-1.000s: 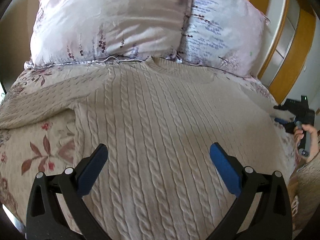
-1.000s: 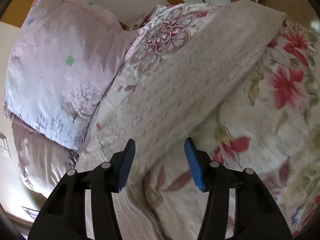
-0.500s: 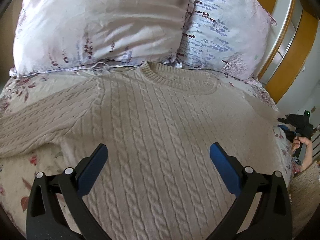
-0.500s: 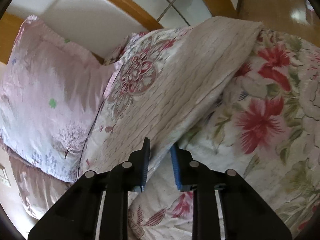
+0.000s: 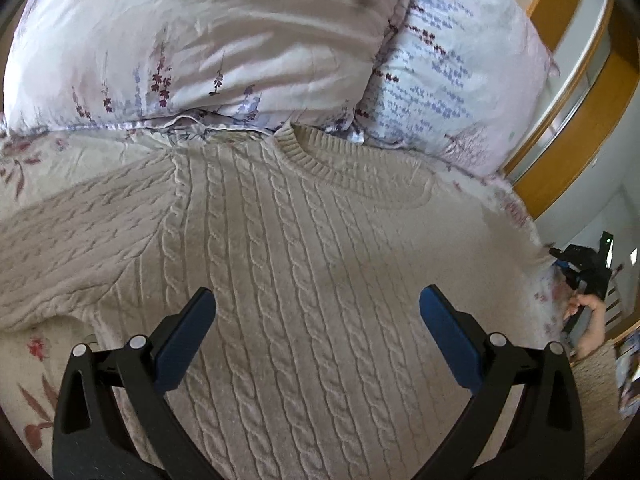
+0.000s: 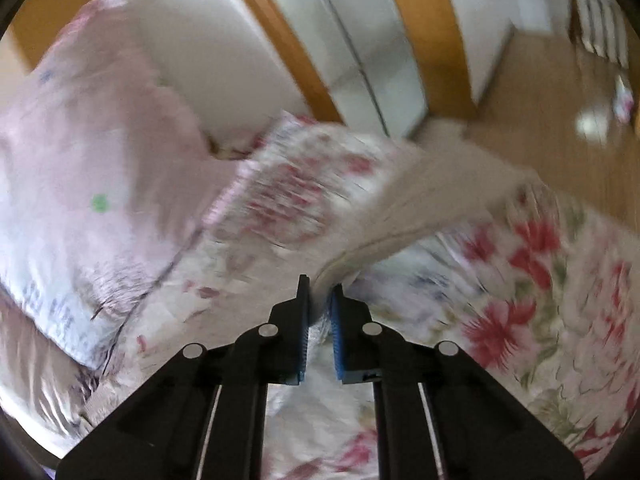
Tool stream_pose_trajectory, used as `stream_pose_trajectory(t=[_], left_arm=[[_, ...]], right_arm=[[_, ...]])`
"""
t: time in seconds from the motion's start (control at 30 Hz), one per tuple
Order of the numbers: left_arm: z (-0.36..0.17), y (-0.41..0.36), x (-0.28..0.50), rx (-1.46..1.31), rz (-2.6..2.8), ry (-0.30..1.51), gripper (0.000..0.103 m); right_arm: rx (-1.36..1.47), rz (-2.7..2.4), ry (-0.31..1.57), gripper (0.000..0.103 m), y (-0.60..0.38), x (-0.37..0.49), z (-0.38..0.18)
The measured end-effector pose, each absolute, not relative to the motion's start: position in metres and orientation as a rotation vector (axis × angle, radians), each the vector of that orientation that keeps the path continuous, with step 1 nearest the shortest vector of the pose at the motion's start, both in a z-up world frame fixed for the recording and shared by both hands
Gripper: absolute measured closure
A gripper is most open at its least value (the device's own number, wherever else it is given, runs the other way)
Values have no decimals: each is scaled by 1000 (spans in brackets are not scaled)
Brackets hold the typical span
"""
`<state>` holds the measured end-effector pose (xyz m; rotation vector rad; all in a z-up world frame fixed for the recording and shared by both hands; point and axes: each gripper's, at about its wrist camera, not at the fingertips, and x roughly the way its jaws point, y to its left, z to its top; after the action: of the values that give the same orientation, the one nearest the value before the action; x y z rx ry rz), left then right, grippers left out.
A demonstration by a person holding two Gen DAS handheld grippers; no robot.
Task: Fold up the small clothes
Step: 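Move the right gripper to a sweater sleeve and grasp its cuff, then fold the held sleeve across the sweater body with the right gripper, then release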
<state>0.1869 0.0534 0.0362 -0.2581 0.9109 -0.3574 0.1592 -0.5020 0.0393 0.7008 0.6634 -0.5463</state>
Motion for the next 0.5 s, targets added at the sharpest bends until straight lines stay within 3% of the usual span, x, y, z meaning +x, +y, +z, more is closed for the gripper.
stream_pose_trajectory(t=[0.27,0.5], left_arm=[[29,60,193,-360,-394,926,2],[25,52,196,-405,-445,948,2]], right_arm=[[534,-218,632,92,-406,190,80],[490,107,834,93,-300,212,42]])
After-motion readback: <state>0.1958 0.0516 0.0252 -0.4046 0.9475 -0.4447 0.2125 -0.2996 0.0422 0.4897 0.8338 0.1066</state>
